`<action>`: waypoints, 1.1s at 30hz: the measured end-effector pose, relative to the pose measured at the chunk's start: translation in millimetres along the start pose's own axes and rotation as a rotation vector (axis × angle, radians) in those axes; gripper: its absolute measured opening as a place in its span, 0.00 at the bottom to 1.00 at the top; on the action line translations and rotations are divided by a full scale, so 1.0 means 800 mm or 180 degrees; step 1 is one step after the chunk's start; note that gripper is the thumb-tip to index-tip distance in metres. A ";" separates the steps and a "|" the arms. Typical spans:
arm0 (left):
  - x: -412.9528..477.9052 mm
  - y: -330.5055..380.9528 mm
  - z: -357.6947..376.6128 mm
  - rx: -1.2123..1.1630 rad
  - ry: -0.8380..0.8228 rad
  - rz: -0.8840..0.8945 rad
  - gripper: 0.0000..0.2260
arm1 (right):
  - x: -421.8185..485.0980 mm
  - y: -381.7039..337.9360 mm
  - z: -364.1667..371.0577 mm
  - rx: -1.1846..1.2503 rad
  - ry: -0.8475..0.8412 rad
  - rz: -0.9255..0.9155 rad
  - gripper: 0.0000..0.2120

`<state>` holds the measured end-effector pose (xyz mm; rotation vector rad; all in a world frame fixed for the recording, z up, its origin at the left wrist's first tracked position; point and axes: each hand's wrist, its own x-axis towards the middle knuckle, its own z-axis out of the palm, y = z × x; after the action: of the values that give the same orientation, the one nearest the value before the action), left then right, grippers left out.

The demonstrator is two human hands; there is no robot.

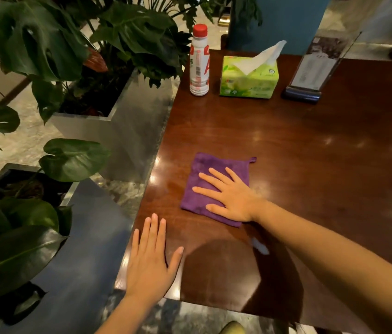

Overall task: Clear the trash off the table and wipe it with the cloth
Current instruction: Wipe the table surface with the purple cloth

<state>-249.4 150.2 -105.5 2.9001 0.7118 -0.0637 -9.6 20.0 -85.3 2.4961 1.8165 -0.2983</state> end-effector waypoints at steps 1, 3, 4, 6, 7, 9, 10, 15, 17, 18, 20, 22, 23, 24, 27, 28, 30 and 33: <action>0.000 0.000 0.000 -0.0002 -0.0002 -0.0003 0.34 | -0.017 0.005 0.003 -0.0010 -0.0009 0.0018 0.31; 0.000 0.001 -0.001 0.0017 0.0002 -0.0008 0.34 | -0.054 0.012 0.009 -0.0014 0.0010 0.0072 0.29; 0.000 0.001 -0.001 0.0030 0.0006 -0.0010 0.34 | -0.073 0.015 0.013 -0.0007 -0.0012 0.0123 0.28; -0.001 0.002 0.000 0.0055 0.0026 -0.0011 0.34 | -0.109 0.020 0.021 0.0015 -0.0054 0.0286 0.27; -0.001 0.002 0.000 0.0067 0.0043 -0.0007 0.35 | -0.125 0.021 0.024 0.0018 -0.0058 0.0406 0.26; -0.002 0.002 0.001 0.0102 0.0067 0.0004 0.35 | -0.152 0.019 0.030 0.0033 -0.0051 0.0702 0.27; -0.002 0.002 0.001 0.0128 0.0067 0.0011 0.35 | -0.163 0.015 0.034 0.0034 -0.0020 0.0863 0.27; -0.002 0.001 0.003 0.0145 0.0074 0.0042 0.34 | -0.187 -0.054 0.052 0.0036 0.0327 0.1901 0.28; -0.002 0.001 0.004 0.0146 0.0064 0.0028 0.34 | -0.177 -0.095 0.058 0.0111 0.0476 0.2085 0.27; -0.001 0.000 0.005 0.0144 0.0049 0.0019 0.34 | -0.168 -0.114 0.059 0.0176 0.0536 0.2115 0.28; 0.000 0.000 0.007 0.0101 0.0027 0.0002 0.35 | -0.145 -0.142 0.057 0.0251 0.0550 0.2154 0.28; 0.001 0.000 0.007 0.0025 0.0000 -0.0001 0.35 | -0.119 -0.158 0.053 0.0317 0.0508 0.2198 0.28; 0.000 -0.001 0.007 0.0005 -0.0014 0.0000 0.35 | -0.107 -0.162 0.050 0.0345 0.0506 0.2188 0.28; 0.001 -0.001 0.006 0.0004 -0.0012 0.0012 0.35 | -0.095 -0.164 0.049 0.0370 0.0493 0.2156 0.28; 0.001 0.000 0.005 -0.0015 0.0005 0.0049 0.35 | -0.059 -0.149 0.042 0.0409 0.0448 0.2028 0.28; 0.000 -0.001 0.004 -0.0036 0.0006 0.0063 0.35 | -0.050 -0.141 0.037 0.0477 0.0411 0.1996 0.28; -0.001 -0.001 0.004 -0.0052 0.0010 0.0067 0.36 | -0.037 -0.131 0.029 0.0612 0.0316 0.1967 0.29; -0.002 0.000 0.003 -0.0120 -0.0012 0.0049 0.38 | -0.034 -0.138 0.028 0.0645 0.0303 0.2023 0.30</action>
<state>-250.5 149.2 -107.5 2.8686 0.6826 -0.0533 -124.9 25.8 -93.7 3.0958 0.9567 -0.3433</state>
